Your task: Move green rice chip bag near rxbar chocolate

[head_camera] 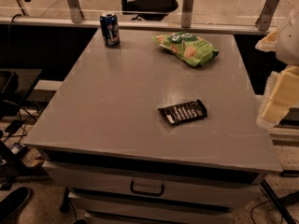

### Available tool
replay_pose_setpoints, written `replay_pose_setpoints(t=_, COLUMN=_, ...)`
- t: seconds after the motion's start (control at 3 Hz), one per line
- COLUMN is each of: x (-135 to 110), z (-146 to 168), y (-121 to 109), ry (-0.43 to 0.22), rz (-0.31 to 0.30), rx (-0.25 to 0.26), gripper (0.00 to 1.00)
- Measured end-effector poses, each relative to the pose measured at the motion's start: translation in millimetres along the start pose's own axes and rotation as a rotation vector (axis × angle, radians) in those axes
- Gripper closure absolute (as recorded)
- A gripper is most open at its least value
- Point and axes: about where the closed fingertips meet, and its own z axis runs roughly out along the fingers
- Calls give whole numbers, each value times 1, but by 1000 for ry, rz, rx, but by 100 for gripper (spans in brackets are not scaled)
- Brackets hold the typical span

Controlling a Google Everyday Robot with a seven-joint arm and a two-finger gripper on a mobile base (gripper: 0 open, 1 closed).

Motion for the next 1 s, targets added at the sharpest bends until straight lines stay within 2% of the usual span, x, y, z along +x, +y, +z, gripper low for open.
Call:
replay_pose_setpoints(t=0.33, x=0, z=0, y=0, ry=-1, rz=0, rx=3, gripper=0)
replay_pose_setpoints(t=0.67, x=-9, z=12, y=-26, ry=-27, rz=57, rx=23, gripper=0)
replay_pose_setpoints(t=1.0, x=-22, z=36, y=-70, ry=-83, rz=130, rx=37, gripper=0)
